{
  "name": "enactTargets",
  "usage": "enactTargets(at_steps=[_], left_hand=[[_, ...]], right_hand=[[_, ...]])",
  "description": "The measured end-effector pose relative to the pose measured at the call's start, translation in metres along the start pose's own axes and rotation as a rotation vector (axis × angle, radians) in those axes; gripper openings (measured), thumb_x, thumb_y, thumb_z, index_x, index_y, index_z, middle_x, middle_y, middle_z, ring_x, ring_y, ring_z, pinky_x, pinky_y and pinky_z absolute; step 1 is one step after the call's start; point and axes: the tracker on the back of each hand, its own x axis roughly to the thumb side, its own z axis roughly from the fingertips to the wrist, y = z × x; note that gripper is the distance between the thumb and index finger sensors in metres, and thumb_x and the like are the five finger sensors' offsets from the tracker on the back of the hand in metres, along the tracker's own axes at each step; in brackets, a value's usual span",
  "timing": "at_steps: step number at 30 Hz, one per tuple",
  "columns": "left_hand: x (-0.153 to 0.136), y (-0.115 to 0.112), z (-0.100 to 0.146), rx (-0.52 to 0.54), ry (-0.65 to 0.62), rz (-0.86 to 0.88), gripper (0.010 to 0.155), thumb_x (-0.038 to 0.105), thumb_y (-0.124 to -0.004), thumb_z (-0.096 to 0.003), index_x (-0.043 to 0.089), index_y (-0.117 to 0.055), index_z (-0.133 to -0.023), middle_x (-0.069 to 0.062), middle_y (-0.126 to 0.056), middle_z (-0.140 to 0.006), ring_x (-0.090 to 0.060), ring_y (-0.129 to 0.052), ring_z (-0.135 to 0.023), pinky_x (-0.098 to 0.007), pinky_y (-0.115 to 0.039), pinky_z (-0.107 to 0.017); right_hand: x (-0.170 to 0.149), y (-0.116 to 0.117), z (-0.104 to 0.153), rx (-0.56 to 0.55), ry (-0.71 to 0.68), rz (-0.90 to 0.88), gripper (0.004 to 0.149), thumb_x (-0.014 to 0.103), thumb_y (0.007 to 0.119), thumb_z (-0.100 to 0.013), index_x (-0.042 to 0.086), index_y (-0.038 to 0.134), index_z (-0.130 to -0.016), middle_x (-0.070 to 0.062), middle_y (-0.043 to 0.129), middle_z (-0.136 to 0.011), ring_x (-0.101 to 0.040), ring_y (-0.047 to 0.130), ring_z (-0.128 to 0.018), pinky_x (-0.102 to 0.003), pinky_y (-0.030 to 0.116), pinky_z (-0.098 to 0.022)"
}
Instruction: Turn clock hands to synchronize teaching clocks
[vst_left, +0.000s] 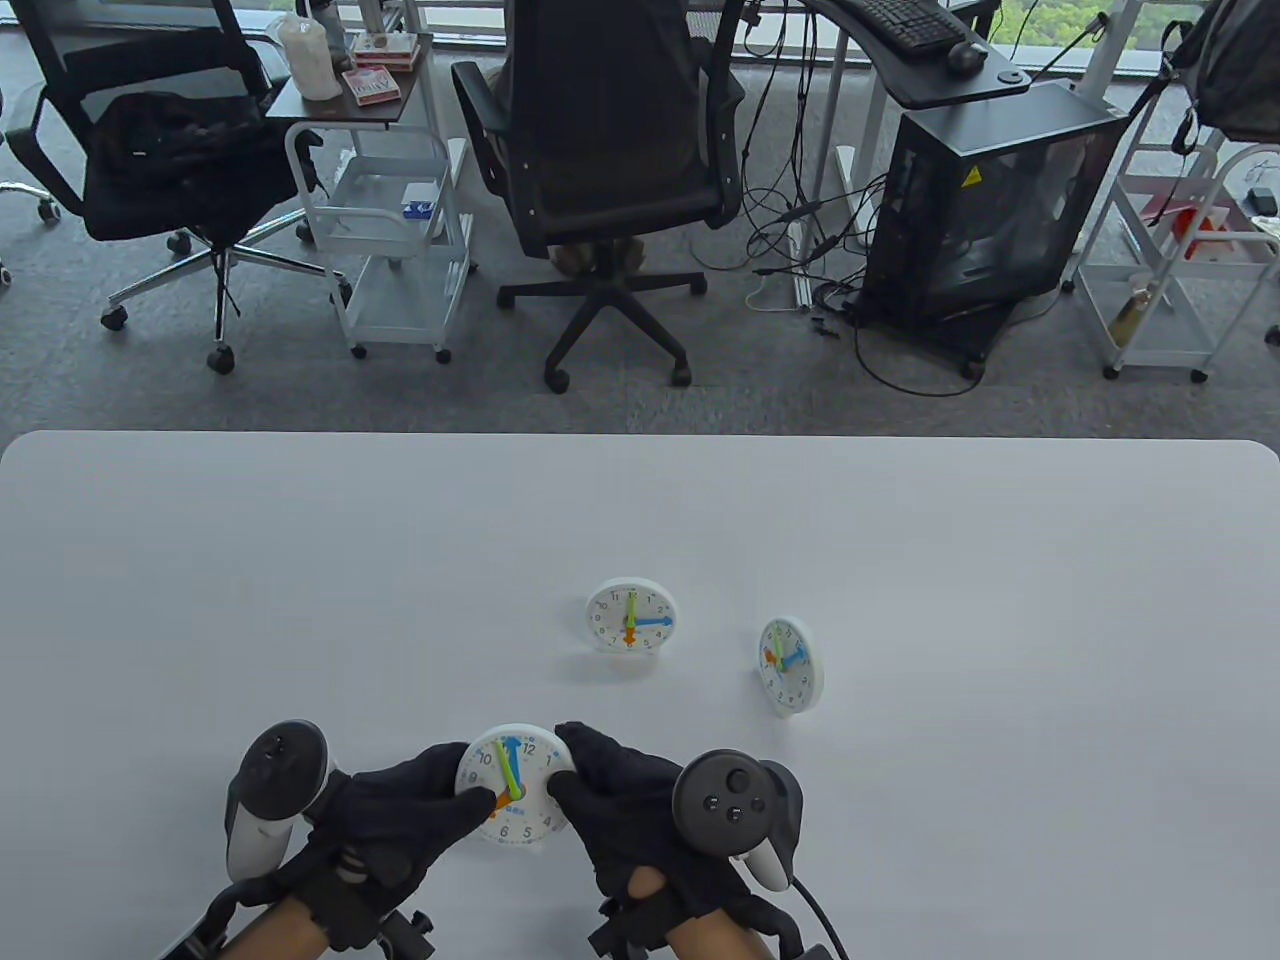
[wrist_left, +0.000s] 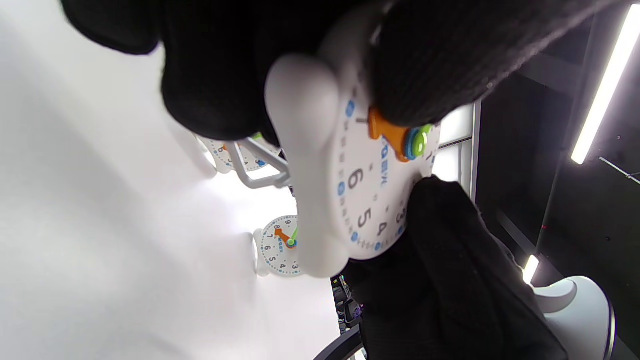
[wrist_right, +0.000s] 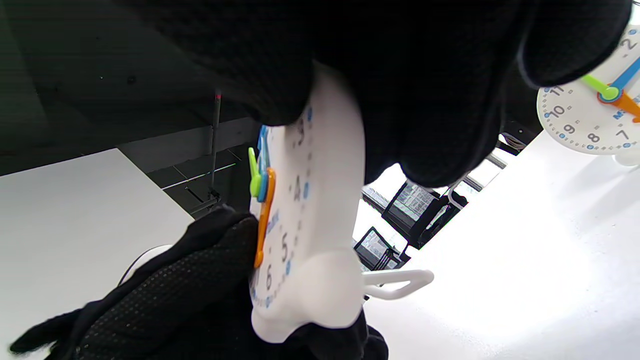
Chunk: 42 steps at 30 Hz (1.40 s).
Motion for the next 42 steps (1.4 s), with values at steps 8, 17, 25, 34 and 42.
enactTargets(at_steps=[8, 17, 25, 34, 42], left_hand=[[-0.0003, -0.0007, -0.0002, -0.003, 0.004, -0.005, 0.054, 0.046, -0.092, -0.0475, 0.015, -0.079, -0.089, -0.004, -0.104, -0.066, -0.038, -0.101, -0.059, -0.067, -0.068, -0.057], [-0.0002, -0.0008, -0.0005, -0.006, 0.006, -0.014, 0.055, 0.046, -0.094, -0.0464, 0.015, -0.079, -0.089, -0.004, -0.104, -0.066, -0.038, -0.101, -0.059, -0.067, -0.068, -0.057], [-0.0002, -0.0017, -0.0003, -0.006, 0.009, -0.016, 0.056, 0.046, -0.096, -0.0455, 0.015, -0.079, -0.089, -0.003, -0.104, -0.066, -0.037, -0.101, -0.058, -0.067, -0.068, -0.057], [0.0001, -0.0020, -0.0003, -0.010, 0.014, -0.028, 0.057, 0.046, -0.099, -0.0433, 0.016, -0.080, -0.087, -0.002, -0.104, -0.064, -0.036, -0.102, -0.057, -0.067, -0.069, -0.056], [-0.0008, -0.0030, -0.0005, -0.002, 0.008, -0.043, 0.057, 0.047, -0.100, -0.0429, 0.016, -0.080, -0.087, -0.001, -0.105, -0.063, -0.035, -0.103, -0.056, -0.067, -0.070, -0.056]], right_hand=[[0.0006, -0.0003, 0.0002, -0.001, -0.004, 0.006, 0.057, 0.034, 0.081, -0.049, -0.008, 0.079, -0.087, -0.011, 0.098, -0.063, -0.034, 0.102, -0.051, -0.066, 0.071, -0.050], [0.0029, -0.0003, 0.0003, -0.005, -0.015, 0.032, 0.057, 0.034, 0.081, -0.049, -0.008, 0.079, -0.087, -0.011, 0.098, -0.062, -0.034, 0.103, -0.050, -0.066, 0.072, -0.050], [0.0037, -0.0002, 0.0007, -0.006, -0.019, 0.039, 0.057, 0.034, 0.082, -0.049, -0.008, 0.079, -0.086, -0.011, 0.099, -0.062, -0.034, 0.103, -0.050, -0.066, 0.072, -0.049], [0.0054, 0.0007, 0.0014, -0.005, -0.023, 0.045, 0.057, 0.034, 0.082, -0.049, -0.009, 0.080, -0.086, -0.011, 0.099, -0.061, -0.034, 0.103, -0.049, -0.066, 0.072, -0.049], [0.0076, 0.0008, 0.0020, -0.011, -0.019, 0.056, 0.056, 0.034, 0.082, -0.049, -0.008, 0.080, -0.086, -0.012, 0.099, -0.061, -0.034, 0.102, -0.049, -0.066, 0.072, -0.049]])
